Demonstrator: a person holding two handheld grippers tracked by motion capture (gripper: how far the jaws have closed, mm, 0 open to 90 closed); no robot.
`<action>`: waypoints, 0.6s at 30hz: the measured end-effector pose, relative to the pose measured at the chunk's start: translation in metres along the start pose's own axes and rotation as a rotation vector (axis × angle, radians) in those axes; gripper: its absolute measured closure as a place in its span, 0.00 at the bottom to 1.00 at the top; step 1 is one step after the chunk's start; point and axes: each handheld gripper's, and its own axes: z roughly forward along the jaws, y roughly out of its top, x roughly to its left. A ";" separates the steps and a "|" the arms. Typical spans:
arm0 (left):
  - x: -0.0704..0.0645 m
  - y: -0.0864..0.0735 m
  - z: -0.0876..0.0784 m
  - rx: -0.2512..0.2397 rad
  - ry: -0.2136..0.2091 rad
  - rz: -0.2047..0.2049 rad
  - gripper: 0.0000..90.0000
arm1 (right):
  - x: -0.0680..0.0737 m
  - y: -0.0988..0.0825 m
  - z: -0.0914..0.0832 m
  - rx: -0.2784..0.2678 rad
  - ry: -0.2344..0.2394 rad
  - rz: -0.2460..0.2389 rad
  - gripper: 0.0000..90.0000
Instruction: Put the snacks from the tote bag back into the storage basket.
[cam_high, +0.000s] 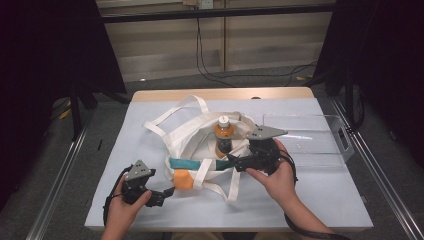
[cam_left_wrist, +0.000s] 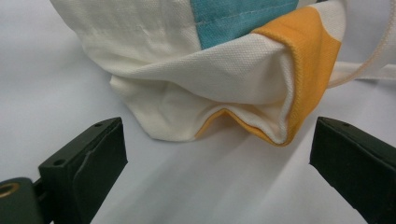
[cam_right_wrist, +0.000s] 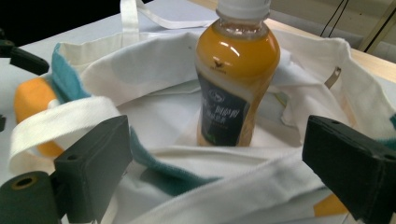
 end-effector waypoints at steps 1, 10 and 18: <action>0.000 -0.001 -0.001 -0.003 0.001 -0.001 0.04 | -0.001 0.004 0.005 0.002 -0.008 -0.001 0.10; 0.000 0.000 -0.001 -0.005 0.001 -0.001 0.04 | -0.002 0.015 0.022 0.008 -0.018 0.040 0.11; 0.000 0.001 -0.001 0.001 0.003 0.003 0.04 | -0.004 0.021 0.035 0.027 -0.036 0.072 0.12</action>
